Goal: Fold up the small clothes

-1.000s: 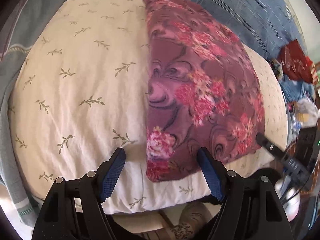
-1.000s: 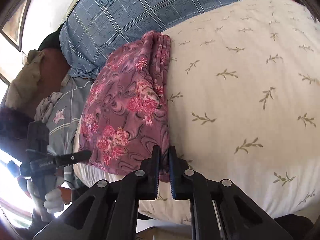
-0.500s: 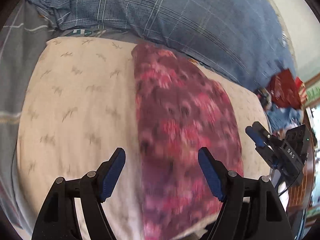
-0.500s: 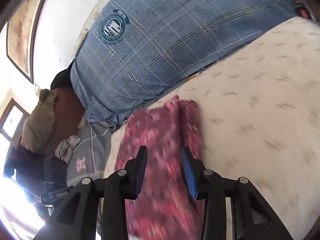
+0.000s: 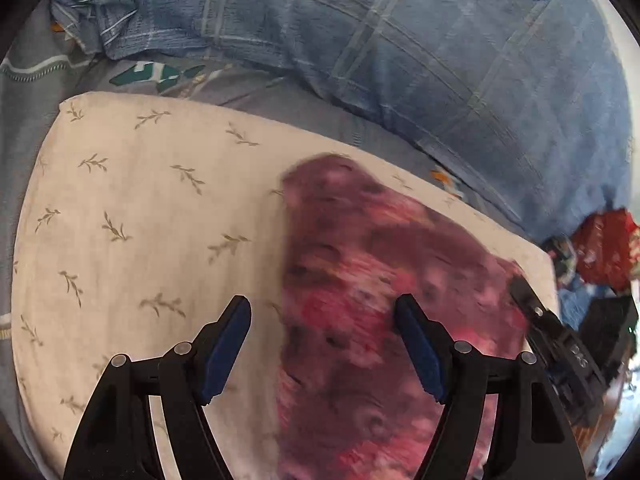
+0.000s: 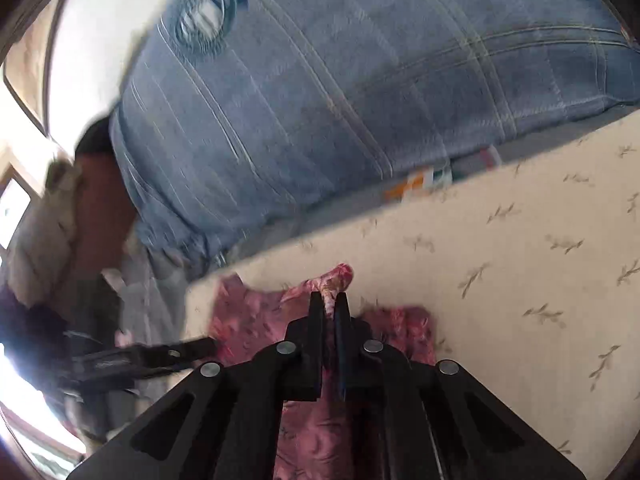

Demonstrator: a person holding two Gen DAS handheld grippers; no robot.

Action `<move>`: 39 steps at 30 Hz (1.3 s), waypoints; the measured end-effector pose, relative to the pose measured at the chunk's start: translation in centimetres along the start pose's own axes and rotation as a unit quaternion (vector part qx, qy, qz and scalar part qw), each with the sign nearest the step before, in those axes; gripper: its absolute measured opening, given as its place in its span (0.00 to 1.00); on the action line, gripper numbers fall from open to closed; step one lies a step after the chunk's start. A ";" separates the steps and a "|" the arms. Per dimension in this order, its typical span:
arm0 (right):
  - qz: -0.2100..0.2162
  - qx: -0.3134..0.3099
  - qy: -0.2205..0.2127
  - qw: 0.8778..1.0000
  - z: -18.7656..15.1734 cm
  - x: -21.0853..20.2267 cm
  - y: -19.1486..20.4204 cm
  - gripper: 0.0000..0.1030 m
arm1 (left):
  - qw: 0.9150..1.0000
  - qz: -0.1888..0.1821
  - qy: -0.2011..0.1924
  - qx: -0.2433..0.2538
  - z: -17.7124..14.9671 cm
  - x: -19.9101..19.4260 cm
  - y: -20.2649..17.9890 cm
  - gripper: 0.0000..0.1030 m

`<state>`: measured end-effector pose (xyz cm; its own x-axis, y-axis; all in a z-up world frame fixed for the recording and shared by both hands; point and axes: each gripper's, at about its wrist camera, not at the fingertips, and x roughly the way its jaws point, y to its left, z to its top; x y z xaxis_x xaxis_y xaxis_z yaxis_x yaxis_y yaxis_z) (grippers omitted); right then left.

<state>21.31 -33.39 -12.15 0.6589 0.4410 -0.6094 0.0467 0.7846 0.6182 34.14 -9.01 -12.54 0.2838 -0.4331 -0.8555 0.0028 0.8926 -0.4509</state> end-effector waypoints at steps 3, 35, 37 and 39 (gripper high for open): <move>-0.040 0.024 0.042 0.998 -0.9 1.8 -2.6 0.03 | 1.000 -0.002 0.007 -0.011 0.4 1.4 0.4 0.73; -0.038 -0.080 0.046 0.995 -11.1 -6.6 1.2 0.20 | 0.982 0.096 -0.075 0.147 -14.0 -7.2 -5.2 0.67; -0.036 -0.120 0.019 0.992 -11.6 -7.4 2.9 0.12 | 0.982 0.093 -0.077 0.146 -14.8 -7.7 -4.6 0.67; -0.042 -0.107 0.007 0.993 -11.5 -7.7 2.4 0.11 | 0.985 0.095 -0.064 0.127 -15.2 -7.5 -3.2 0.67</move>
<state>7.75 -29.93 -11.71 0.6486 0.3744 -0.6627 -0.0600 0.8931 0.4458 17.45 -10.52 -8.50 0.4203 -0.2510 -0.8720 0.1738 0.9655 -0.1942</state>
